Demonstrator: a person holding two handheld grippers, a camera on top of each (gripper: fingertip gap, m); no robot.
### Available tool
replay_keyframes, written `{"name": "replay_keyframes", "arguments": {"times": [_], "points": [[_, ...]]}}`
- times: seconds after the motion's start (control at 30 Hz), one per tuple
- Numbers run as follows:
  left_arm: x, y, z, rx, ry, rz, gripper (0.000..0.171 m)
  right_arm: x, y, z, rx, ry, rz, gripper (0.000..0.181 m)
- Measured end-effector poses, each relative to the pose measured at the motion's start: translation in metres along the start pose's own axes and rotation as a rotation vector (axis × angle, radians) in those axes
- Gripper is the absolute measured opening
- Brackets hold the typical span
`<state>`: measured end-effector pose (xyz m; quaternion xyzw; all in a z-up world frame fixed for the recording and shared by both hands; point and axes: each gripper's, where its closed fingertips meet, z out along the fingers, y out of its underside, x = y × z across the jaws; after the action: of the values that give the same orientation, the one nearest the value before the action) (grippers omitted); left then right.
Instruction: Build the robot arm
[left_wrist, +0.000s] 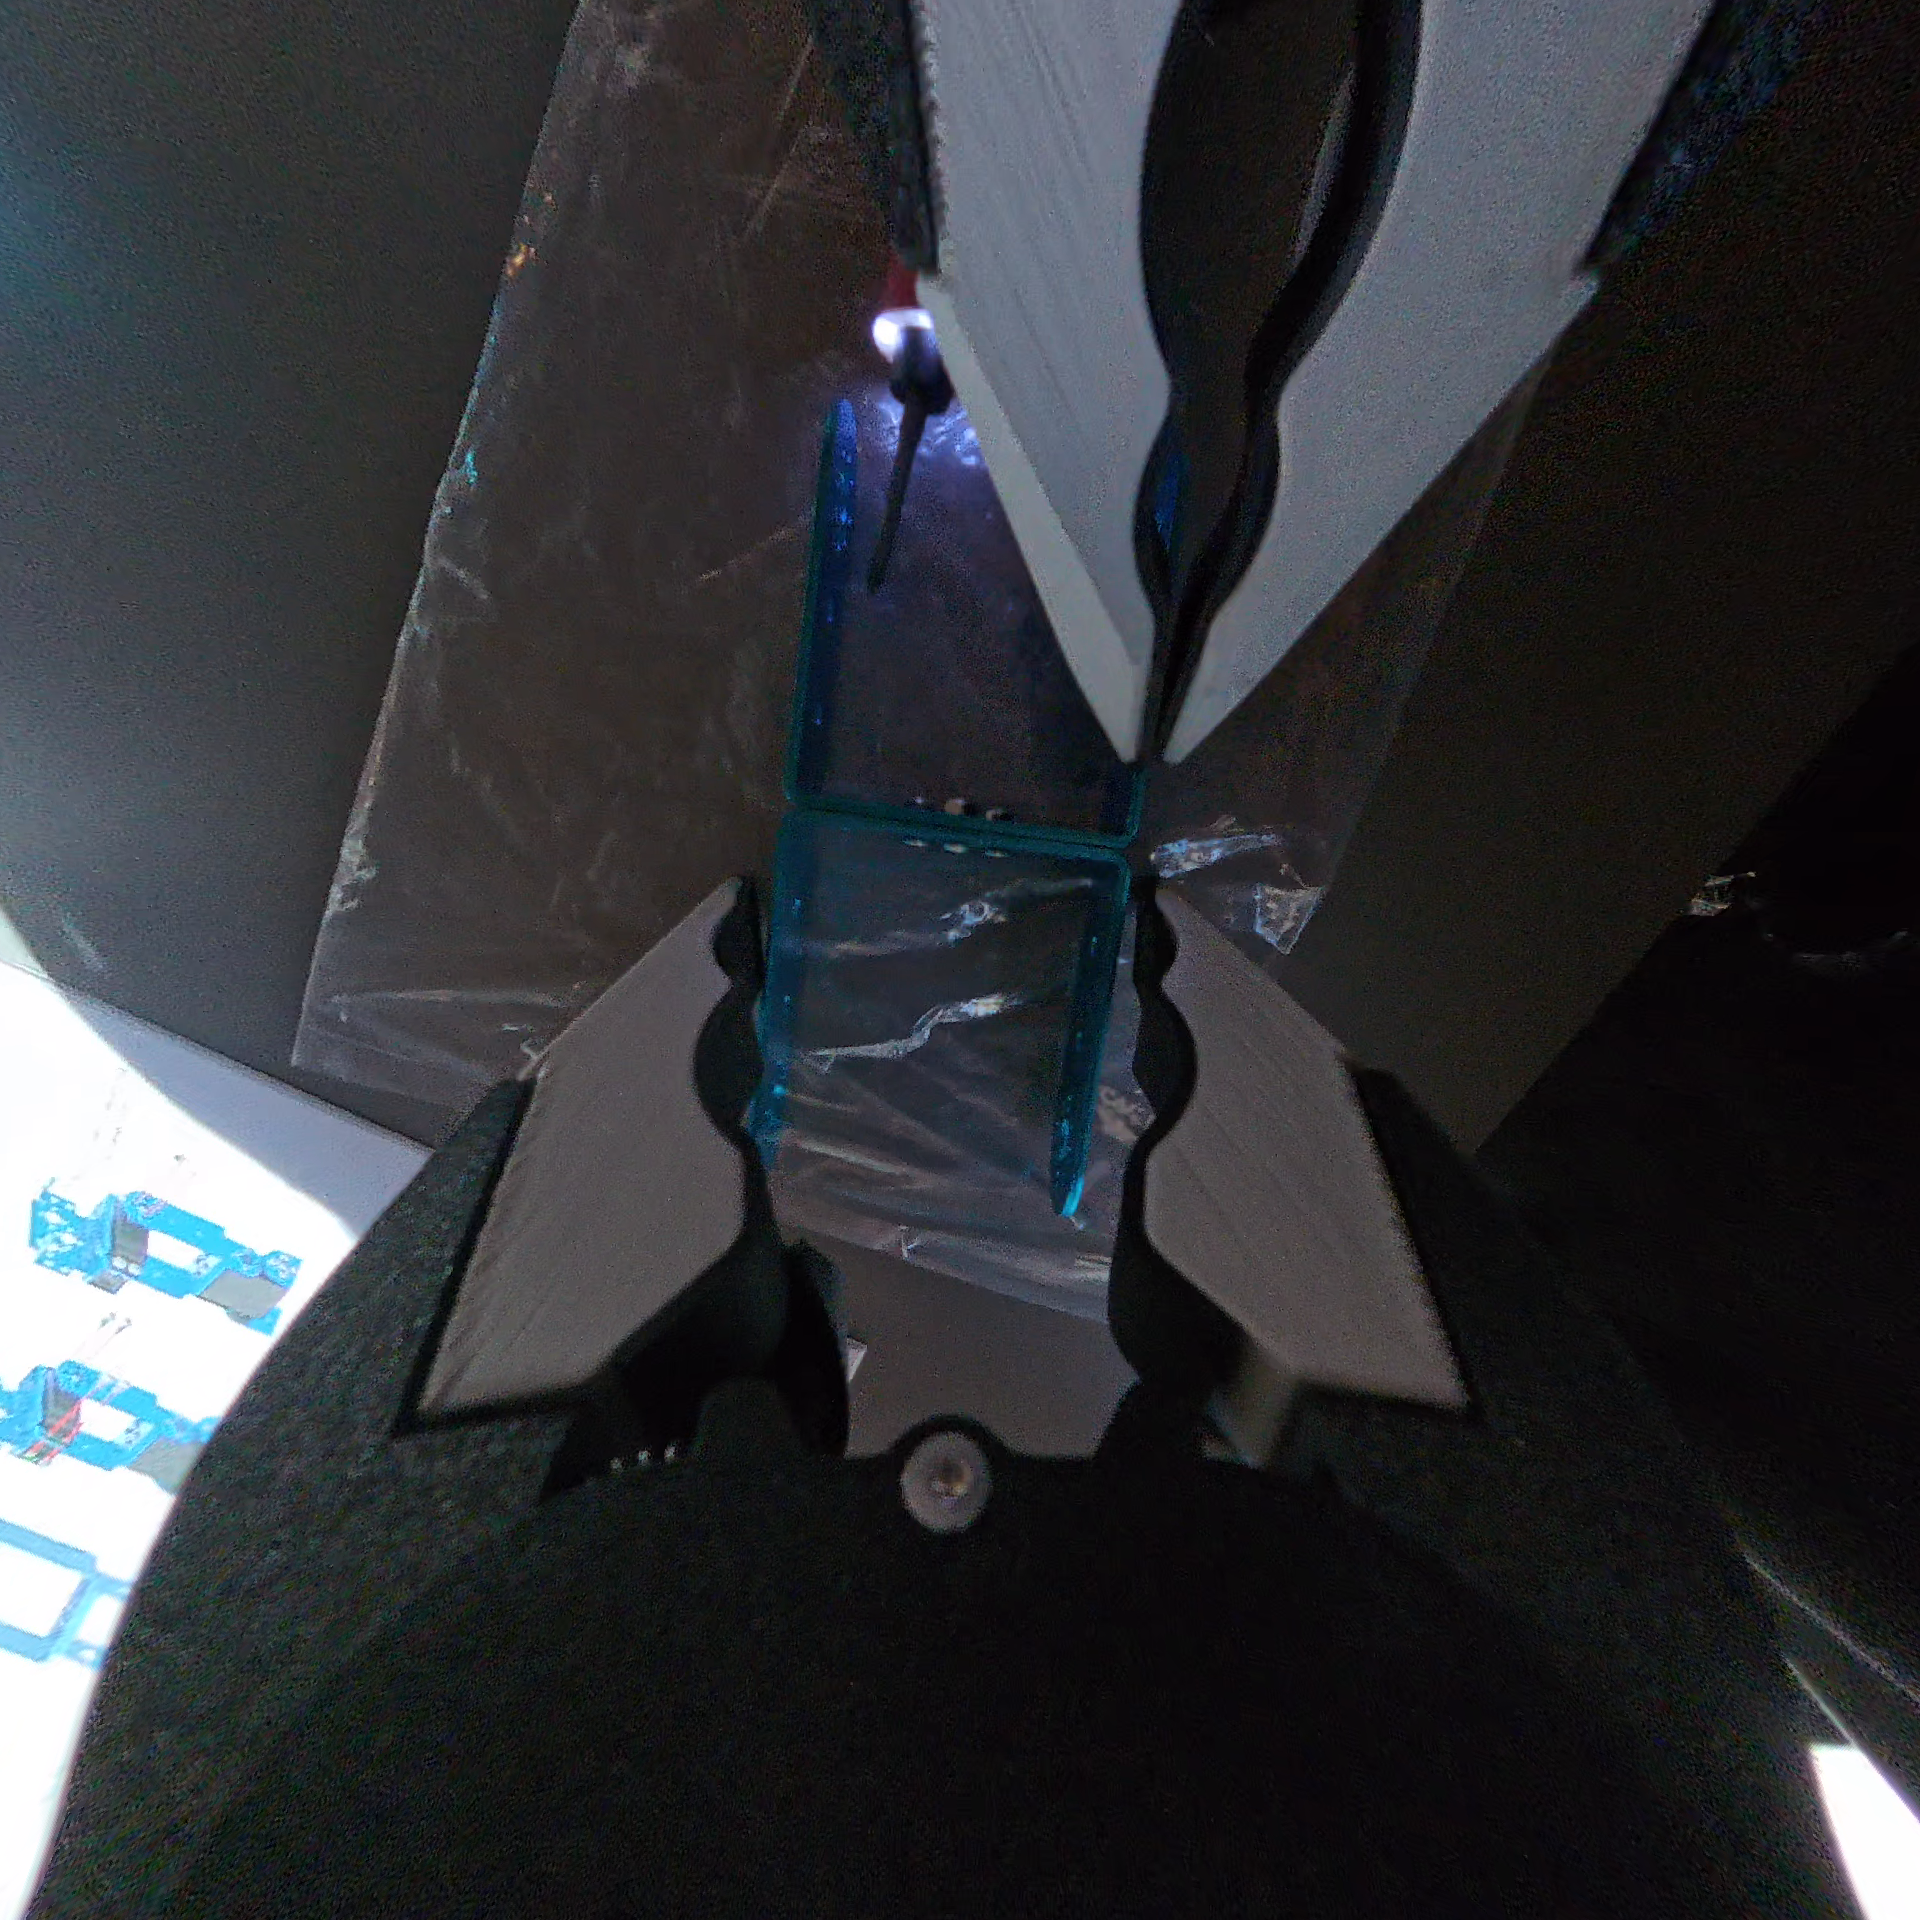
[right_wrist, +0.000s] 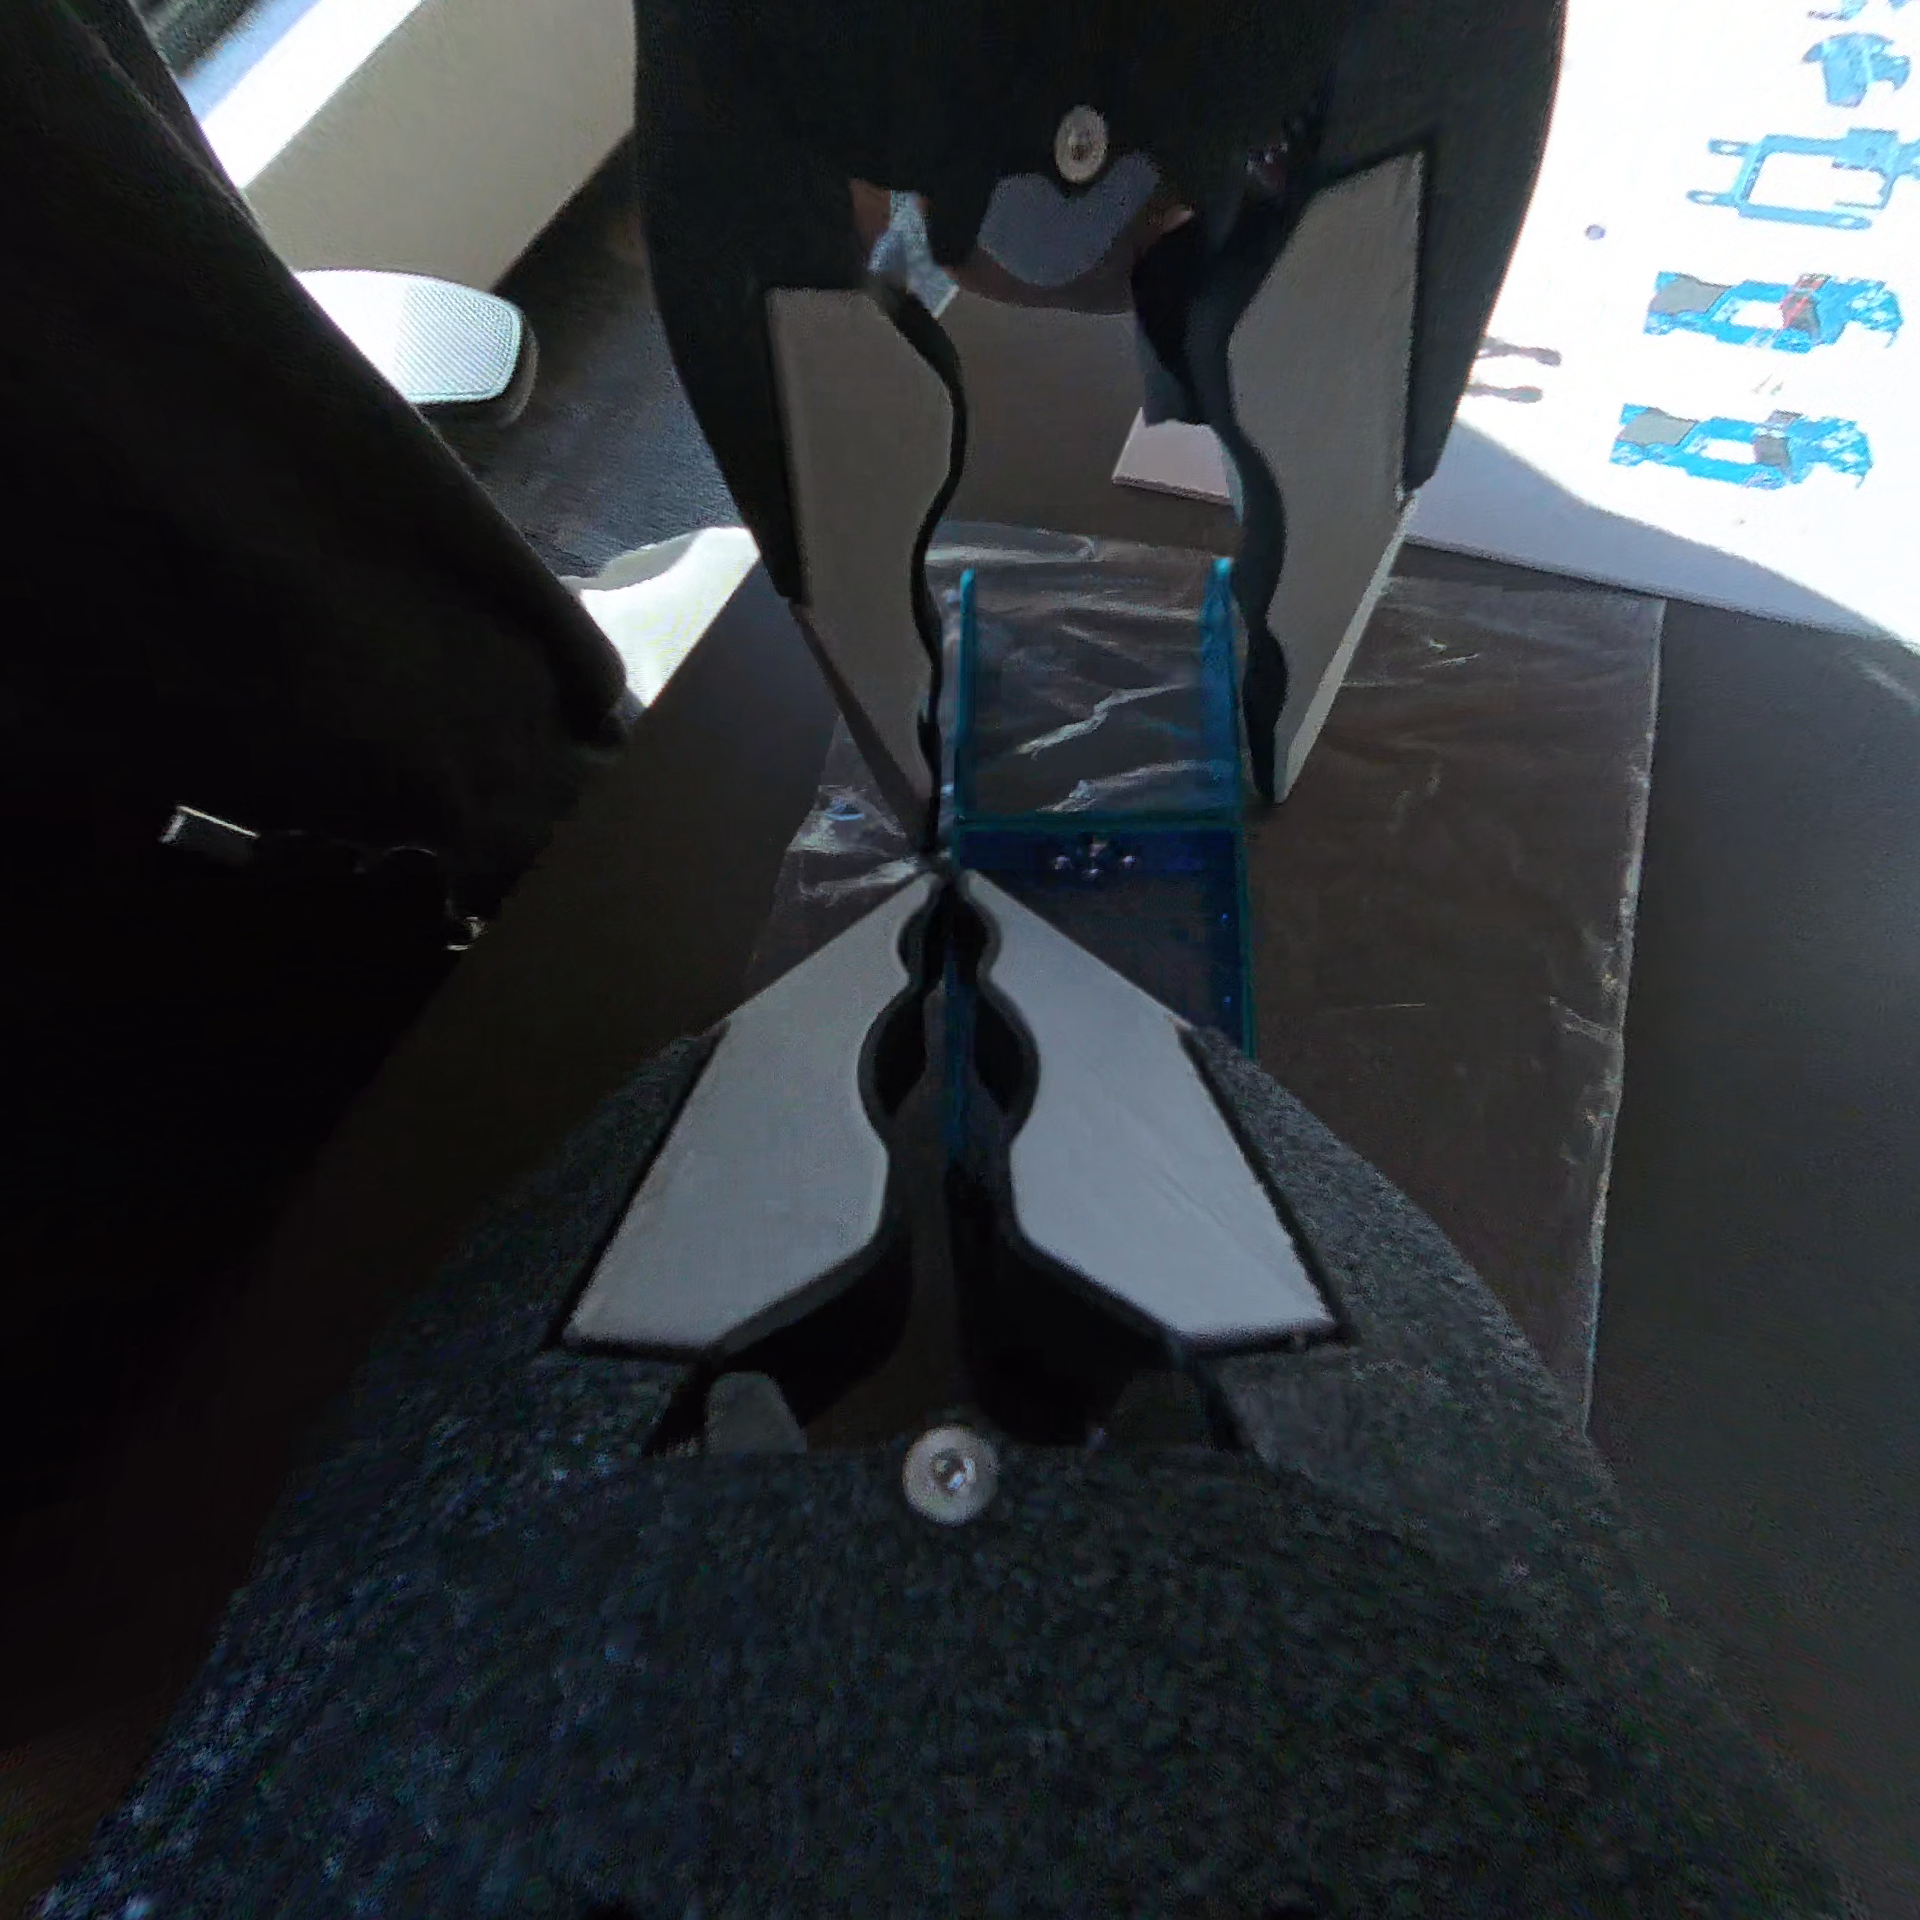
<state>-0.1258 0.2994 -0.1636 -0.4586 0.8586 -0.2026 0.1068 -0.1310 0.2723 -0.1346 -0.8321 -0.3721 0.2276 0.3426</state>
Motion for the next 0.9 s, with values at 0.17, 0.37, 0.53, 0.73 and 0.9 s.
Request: {"name": "replay_keyframes", "arguments": {"times": [0.17, 0.37, 0.53, 0.73, 0.9], "points": [[-0.001, 0.011, -0.006, 0.017, -0.031, -0.022, 0.073, 0.002, 0.004, -0.004, -0.007, 0.009, 0.011, 0.000], [-0.006, 0.021, -0.015, 0.133, -0.079, -0.010, 0.066, 0.008, -0.004, -0.005, -0.002, 0.060, 0.024, 0.037], [-0.006, 0.020, -0.013, 0.198, -0.023, -0.037, 0.066, 0.006, -0.001, 0.009, -0.098, 0.122, -0.093, 0.052], [-0.006, 0.020, -0.012, 0.174, -0.023, -0.049, 0.065, 0.008, 0.001, 0.010, -0.145, 0.155, -0.101, 0.052], [-0.006, 0.021, -0.012, 0.167, -0.026, -0.044, 0.064, 0.007, 0.002, 0.011, -0.165, 0.144, -0.092, 0.054]]}}
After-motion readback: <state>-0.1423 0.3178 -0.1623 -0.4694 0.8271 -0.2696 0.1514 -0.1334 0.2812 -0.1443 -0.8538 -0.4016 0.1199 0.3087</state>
